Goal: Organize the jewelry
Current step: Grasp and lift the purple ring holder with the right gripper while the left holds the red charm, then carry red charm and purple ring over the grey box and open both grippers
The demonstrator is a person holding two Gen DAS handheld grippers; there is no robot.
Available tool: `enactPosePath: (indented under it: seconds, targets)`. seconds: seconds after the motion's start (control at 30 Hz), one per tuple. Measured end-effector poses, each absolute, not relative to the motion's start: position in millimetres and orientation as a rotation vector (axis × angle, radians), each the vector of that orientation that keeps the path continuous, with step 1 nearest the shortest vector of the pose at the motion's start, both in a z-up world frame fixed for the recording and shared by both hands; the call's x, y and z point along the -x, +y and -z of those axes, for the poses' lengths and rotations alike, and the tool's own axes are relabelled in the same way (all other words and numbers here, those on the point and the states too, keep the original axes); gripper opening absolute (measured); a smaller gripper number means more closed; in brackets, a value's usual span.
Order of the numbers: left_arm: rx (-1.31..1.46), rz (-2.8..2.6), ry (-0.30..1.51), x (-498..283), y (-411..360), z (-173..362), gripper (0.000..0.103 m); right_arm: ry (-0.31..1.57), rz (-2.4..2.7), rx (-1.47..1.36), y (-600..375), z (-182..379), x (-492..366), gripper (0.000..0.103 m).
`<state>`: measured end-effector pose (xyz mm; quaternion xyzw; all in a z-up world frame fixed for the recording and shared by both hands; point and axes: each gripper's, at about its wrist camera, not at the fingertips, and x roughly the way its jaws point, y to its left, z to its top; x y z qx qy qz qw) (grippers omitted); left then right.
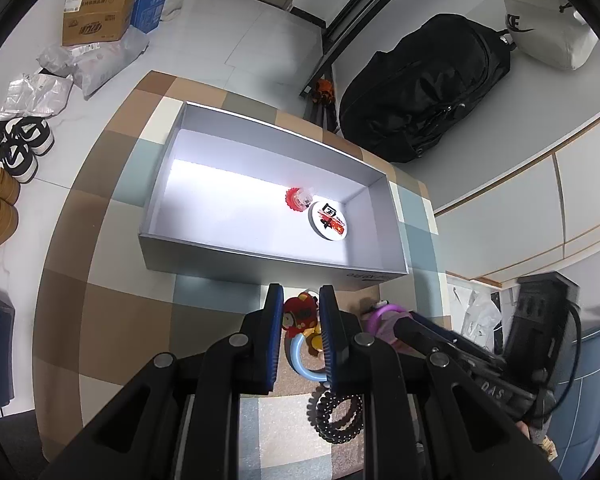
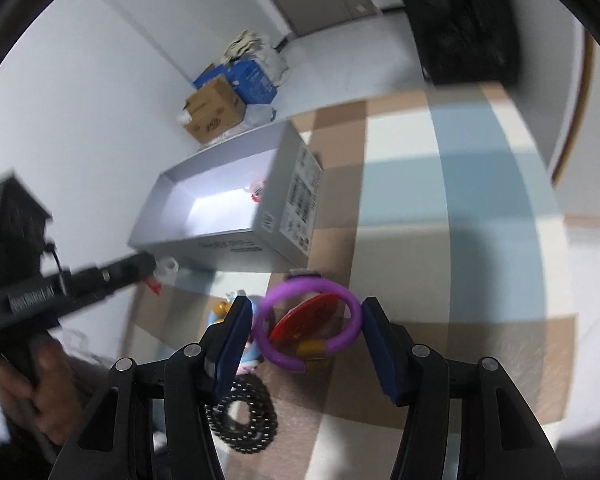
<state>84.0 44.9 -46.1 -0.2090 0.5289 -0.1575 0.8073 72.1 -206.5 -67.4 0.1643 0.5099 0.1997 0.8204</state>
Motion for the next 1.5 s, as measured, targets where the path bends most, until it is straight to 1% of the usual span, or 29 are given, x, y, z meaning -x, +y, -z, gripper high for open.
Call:
enactPosePath:
  seconds: [0.07, 0.17, 0.27, 0.3, 0.33, 0.37, 0.4, 0.43, 0.47, 0.6, 0.7, 0.73, 0.77, 0.8, 0.83, 0.87, 1.1, 1.23, 1.5]
  targets:
    - [0.443, 0.337, 1.13, -84, 44, 46, 0.013, 1.122, -0.43, -0.417, -213, 74, -74, 0.057]
    - [0.443, 0.336, 1.127, -84, 43, 45, 0.013, 1.11, -0.439, -0.493, -220, 72, -73, 0.057]
    - [0.442, 0.333, 1.13, -83, 43, 47, 0.013, 1.081, -0.366, -0.396, -221, 64, -69, 0.056]
    - [0.441, 0.333, 1.132, -83, 42, 47, 0.013, 1.085, -0.348, -0.36, -220, 63, -67, 0.055]
    - [0.441, 0.332, 1.133, -83, 42, 47, 0.013, 1.094, -0.342, -0.322, -217, 63, -66, 0.047]
    - [0.44, 0.333, 1.134, -83, 42, 47, 0.013, 1.107, -0.338, -0.294, -215, 65, -67, 0.037]
    - [0.44, 0.333, 1.134, -83, 42, 47, 0.013, 1.109, -0.337, -0.274, -213, 65, -66, 0.033]
    - [0.44, 0.333, 1.134, -83, 41, 47, 0.013, 1.104, -0.339, -0.251, -211, 64, -65, 0.03]
    - [0.441, 0.334, 1.134, -83, 41, 47, 0.013, 1.101, -0.342, -0.234, -209, 64, -63, 0.03]
    - [0.435, 0.337, 1.136, -83, 40, 47, 0.013, 1.138, -0.353, -0.184, -200, 74, -63, 0.031]
    - [0.432, 0.336, 1.141, -83, 39, 48, 0.013, 1.128, -0.353, -0.158, -195, 74, -65, 0.031]
    - [0.431, 0.335, 1.143, -83, 39, 49, 0.013, 1.125, -0.35, -0.153, -194, 74, -65, 0.026]
    - [0.43, 0.333, 1.143, -84, 38, 49, 0.013, 1.125, -0.355, -0.15, -193, 75, -65, 0.017]
    - [0.43, 0.332, 1.143, -84, 39, 49, 0.013, 1.123, -0.362, -0.146, -192, 74, -64, 0.015]
    - [0.432, 0.332, 1.143, -84, 38, 49, 0.013, 1.113, -0.35, -0.126, -191, 71, -62, 0.009]
    - [0.434, 0.332, 1.142, -84, 38, 49, 0.013, 1.101, -0.344, -0.119, -191, 70, -62, 0.007]
    - [0.43, 0.34, 1.132, -82, 36, 46, 0.013, 0.986, -0.364, -0.201, -203, 46, -58, 0.007]
    - [0.431, 0.352, 1.086, -79, 38, 38, 0.013, 0.913, -0.417, -0.234, -200, 28, -54, 0.007]
    - [0.444, 0.394, 1.001, -87, 35, 20, 0.013, 0.851, -0.475, -0.259, -178, 4, -68, 0.007]
